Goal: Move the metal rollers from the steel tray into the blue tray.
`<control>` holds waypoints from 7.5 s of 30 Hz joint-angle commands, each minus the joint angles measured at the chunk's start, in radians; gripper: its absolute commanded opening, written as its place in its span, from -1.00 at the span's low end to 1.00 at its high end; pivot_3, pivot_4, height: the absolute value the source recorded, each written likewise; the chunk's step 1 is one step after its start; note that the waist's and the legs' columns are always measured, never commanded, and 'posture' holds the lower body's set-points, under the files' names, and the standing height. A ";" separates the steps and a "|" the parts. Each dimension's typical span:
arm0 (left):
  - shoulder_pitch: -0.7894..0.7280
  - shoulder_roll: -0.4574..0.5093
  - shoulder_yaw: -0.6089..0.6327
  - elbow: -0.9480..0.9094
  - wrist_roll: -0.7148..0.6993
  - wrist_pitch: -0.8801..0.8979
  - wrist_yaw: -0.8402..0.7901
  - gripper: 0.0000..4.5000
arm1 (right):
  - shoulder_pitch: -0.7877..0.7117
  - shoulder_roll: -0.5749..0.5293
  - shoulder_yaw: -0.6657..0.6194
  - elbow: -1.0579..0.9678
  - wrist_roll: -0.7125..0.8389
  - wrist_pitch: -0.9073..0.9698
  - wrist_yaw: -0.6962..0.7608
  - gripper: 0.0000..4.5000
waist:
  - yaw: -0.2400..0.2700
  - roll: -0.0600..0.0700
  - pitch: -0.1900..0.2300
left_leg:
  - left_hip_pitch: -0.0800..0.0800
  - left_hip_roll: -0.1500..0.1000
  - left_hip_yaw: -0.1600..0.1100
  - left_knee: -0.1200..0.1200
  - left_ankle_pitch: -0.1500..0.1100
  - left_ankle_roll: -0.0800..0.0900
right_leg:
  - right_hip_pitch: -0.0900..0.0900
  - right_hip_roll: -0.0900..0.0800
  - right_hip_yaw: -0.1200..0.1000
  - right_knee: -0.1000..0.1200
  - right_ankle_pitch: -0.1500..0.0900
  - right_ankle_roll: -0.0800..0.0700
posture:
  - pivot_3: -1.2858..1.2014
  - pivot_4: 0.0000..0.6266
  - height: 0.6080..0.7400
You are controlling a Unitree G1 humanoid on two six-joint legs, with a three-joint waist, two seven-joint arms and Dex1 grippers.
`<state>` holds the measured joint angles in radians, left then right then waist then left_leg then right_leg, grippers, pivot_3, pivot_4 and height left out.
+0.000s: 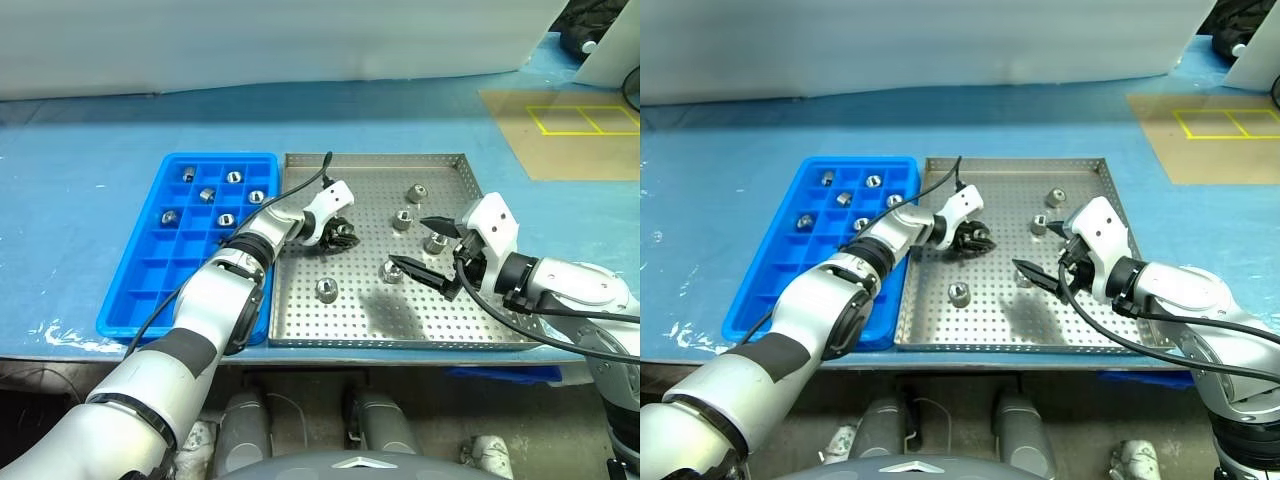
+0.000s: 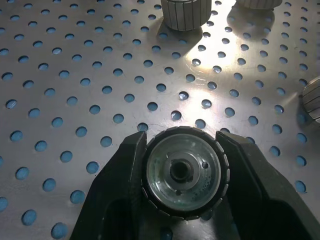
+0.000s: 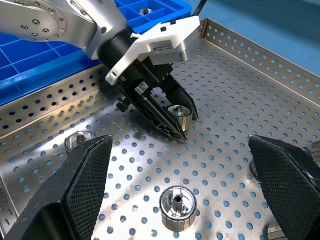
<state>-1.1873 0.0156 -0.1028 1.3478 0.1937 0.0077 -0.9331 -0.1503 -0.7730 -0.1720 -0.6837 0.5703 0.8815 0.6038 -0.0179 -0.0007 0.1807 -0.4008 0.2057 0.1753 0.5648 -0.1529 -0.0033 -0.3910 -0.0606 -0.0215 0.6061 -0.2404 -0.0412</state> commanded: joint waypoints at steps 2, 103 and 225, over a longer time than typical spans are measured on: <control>-0.039 -0.002 0.087 -0.017 -0.098 0.022 -0.143 -0.17 | -0.020 -0.009 0.002 -0.013 -0.007 -0.024 -0.001 1.00 | 0.000 0.000 0.000 | 0.000 0.000 0.000 0.000 0.000 0.000 | 0.000 0.000 0.000 0.000 0.000 0.000 | -0.40 -0.52 1.00; 0.397 0.388 -0.237 -0.827 -0.398 0.045 -0.595 0.99 | -0.046 0.010 0.045 0.022 -0.100 -0.049 0.205 1.00 | 0.035 0.002 0.001 | -0.003 0.001 0.001 -0.001 0.005 -0.015 | -0.014 0.004 0.001 0.018 -0.003 -0.005 | -0.31 -0.52 1.00; 0.540 0.493 0.071 -1.023 -0.446 0.124 -0.191 0.69 | -0.467 0.190 0.337 0.492 -0.251 -0.334 0.379 1.00 | 0.144 0.001 0.000 | -0.006 0.001 -0.001 -0.001 0.008 -0.019 | -0.015 -0.002 -0.004 0.020 -0.003 -0.005 | 0.01 -0.52 1.00</control>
<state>-0.6089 0.5062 -0.0382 0.3553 -0.2242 0.1271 -1.1113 -0.6216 -0.5713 0.2047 -0.1438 0.3007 0.5386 0.9925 0.1264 0.0005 0.1808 -0.4069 0.2070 0.1742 0.5635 -0.1448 -0.0232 -0.4061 -0.0612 -0.0251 0.6266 -0.2433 -0.0462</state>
